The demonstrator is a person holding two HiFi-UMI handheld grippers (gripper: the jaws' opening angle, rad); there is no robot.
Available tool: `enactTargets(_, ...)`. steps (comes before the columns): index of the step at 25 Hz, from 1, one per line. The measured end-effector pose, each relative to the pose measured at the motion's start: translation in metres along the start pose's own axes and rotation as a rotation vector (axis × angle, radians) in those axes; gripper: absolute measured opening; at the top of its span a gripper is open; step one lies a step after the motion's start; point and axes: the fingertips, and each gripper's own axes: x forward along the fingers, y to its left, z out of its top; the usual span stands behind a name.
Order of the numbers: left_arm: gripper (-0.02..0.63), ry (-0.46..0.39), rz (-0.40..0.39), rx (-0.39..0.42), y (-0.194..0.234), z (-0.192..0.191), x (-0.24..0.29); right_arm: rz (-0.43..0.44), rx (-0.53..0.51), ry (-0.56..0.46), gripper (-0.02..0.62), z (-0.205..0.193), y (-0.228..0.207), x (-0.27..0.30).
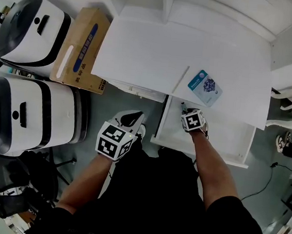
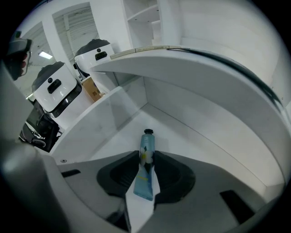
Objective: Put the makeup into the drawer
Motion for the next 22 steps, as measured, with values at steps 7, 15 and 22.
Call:
enactTargets(7,0.006,-0.013,-0.004,-0.006,-0.001,0.002,0.000,-0.001,0.030,-0.005,0.118,-0.001,-0.003,0.000)
enactTargets(15,0.006,-0.019,-0.056,0.012,-0.001,0.005,0.005,-0.039,0.098,-0.069,0.118,0.007,-0.003,-0.031)
enactTargets(22,0.006,-0.020,-0.111,0.054,-0.001,0.010,0.012,-0.021,0.218,-0.223,0.118,0.026,0.014,-0.084)
